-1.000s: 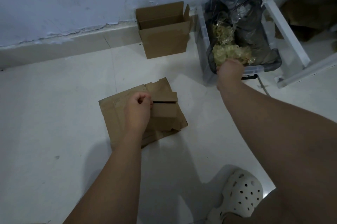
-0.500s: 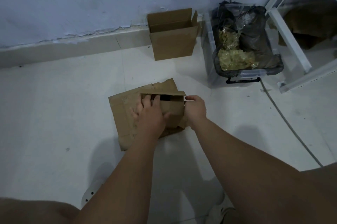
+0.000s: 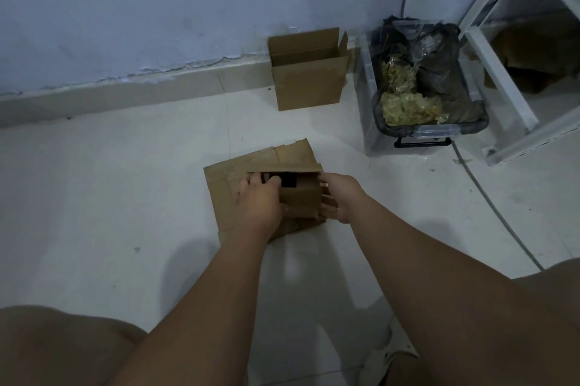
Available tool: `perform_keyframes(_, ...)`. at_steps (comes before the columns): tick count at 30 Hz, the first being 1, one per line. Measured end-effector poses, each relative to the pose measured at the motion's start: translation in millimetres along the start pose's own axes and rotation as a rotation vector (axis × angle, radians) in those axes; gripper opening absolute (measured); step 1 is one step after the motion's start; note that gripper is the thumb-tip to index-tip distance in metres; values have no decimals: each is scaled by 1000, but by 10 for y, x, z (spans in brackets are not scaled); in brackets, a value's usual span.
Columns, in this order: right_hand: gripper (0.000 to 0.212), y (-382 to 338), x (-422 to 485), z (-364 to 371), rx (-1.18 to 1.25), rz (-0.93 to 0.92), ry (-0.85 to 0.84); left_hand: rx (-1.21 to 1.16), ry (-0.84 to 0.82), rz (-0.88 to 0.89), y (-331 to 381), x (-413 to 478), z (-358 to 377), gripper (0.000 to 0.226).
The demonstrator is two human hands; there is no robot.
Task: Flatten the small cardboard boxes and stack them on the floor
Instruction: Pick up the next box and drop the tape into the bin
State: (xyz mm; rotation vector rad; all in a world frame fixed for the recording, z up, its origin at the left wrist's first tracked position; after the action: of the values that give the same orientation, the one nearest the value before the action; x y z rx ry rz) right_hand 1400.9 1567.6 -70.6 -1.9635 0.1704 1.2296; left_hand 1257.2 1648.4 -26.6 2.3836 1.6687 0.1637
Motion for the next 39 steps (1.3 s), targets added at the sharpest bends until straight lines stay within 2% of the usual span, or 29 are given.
perform_keyframes(4, 11, 13, -74, 18, -131, -51, -29, 3, 10, 68, 53, -83, -110, 13)
perform_keyframes(9, 16, -126, -209, -2, -159, -153, -23, 74, 149, 199, 176, -212, -350, 11)
perform_keyframes(11, 26, -215, -241, -26, -187, -211, 5, 59, 185, 227, 222, -267, -426, 17)
perform_keyframes(15, 59, -370, -348, -48, -325, -400, 66, -2, 276, 249, 312, -412, -618, 21)
perform_keyframes(18, 72, -418, -463, -118, -330, -489, 157, -21, 338, 233, 375, -547, -778, 21)
perform_keyframes(21, 65, -355, -527, -99, -406, -505, 140, -29, 438, 277, 446, -666, -946, 32)
perform_keyframes(24, 51, -367, -587, -130, -471, -546, 183, -64, 428, 286, 435, -700, -975, 22)
perform_keyframes(28, 47, -455, -702, -176, -493, -630, 244, -129, 317, 95, 281, -654, -894, 47)
perform_keyframes(31, 52, -473, -771, -197, -475, -677, 285, -301, 349, -15, 221, -615, -936, 40)
perform_keyframes(33, 55, -459, -805, -181, -457, -695, 286, -311, 377, -54, 198, -592, -951, 36)
perform_keyframes(39, 53, -366, -892, -12, -460, -737, 227, -231, 349, -374, -57, -579, -873, 67)
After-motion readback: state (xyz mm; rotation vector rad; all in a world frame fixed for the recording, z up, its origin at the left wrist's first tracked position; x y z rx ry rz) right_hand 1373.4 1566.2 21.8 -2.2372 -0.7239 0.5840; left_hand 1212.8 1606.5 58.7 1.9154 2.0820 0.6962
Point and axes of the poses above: each hand's wrist, its own x-axis towards the middle knuckle, its own z-axis out of the palm, y = z × x, the point moved 8 cm from there along x, towards the middle knuckle, and after that the axes turned 15 degrees about y, right-handed, at the moved point
